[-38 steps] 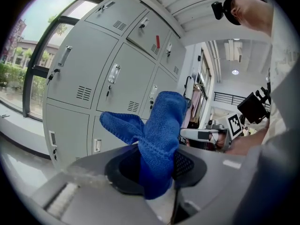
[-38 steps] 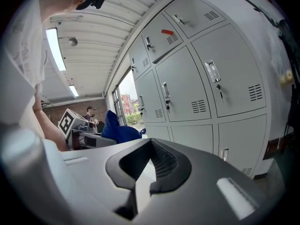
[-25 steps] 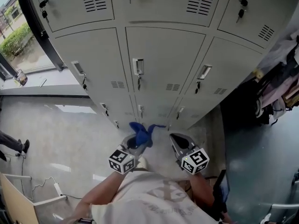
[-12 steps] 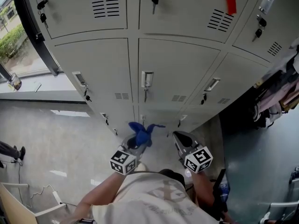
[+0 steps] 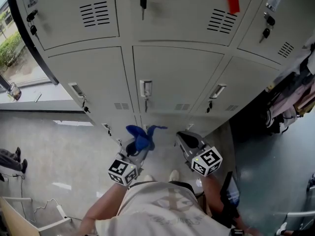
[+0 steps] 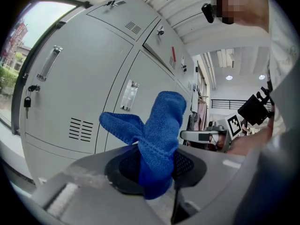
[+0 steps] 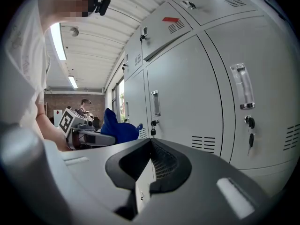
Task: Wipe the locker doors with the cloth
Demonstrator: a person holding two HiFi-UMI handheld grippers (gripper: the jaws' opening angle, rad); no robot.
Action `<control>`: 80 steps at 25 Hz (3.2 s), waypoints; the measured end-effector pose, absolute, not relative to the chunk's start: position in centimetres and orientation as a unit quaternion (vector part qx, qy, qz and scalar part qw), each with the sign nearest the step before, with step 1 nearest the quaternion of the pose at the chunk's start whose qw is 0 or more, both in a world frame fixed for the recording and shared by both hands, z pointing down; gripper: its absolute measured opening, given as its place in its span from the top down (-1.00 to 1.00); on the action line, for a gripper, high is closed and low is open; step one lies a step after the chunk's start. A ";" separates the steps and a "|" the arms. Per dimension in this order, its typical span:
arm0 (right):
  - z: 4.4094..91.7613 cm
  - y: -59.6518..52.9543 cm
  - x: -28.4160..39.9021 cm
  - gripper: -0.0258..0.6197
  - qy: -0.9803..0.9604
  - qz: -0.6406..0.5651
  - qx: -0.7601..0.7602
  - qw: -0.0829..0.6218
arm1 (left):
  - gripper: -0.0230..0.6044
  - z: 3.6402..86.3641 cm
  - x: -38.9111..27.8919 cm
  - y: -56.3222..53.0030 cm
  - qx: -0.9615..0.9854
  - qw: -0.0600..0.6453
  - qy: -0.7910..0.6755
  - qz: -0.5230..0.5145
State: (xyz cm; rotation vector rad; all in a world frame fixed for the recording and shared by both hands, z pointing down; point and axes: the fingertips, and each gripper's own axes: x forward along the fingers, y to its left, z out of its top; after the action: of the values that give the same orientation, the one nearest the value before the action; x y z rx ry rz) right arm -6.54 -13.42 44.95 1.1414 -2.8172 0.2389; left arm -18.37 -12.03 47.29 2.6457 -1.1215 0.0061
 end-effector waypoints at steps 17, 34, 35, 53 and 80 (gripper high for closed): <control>38.3 -18.1 -2.9 0.90 -0.947 0.040 0.319 -0.001 | 0.53 36.4 -16.2 -17.0 0.892 0.034 -0.449 -0.039; 35.8 -17.7 -3.2 0.90 -0.957 0.024 0.289 -0.017 | 0.53 27.7 -17.5 -19.8 0.858 -0.081 -0.508 -0.019; 35.9 -17.6 -3.2 0.90 -0.956 0.027 0.290 -0.019 | 0.53 27.1 -17.7 -20.0 0.855 -0.091 -0.510 -0.017; 36.0 -16.9 -3.0 0.90 -0.955 0.026 0.295 -0.017 | 0.54 18.2 -21.4 -25.2 0.759 -0.223 -0.608 0.072; 36.9 -17.0 -0.6 0.90 -0.947 0.034 0.318 -0.017 | 0.54 18.5 -17.2 -27.2 0.763 -0.248 -0.587 0.107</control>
State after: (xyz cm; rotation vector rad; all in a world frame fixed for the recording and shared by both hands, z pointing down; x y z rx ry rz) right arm -0.65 -17.01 36.94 1.0111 -3.0080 0.1079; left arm -17.18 -27.23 18.46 2.8698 -2.2074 0.4015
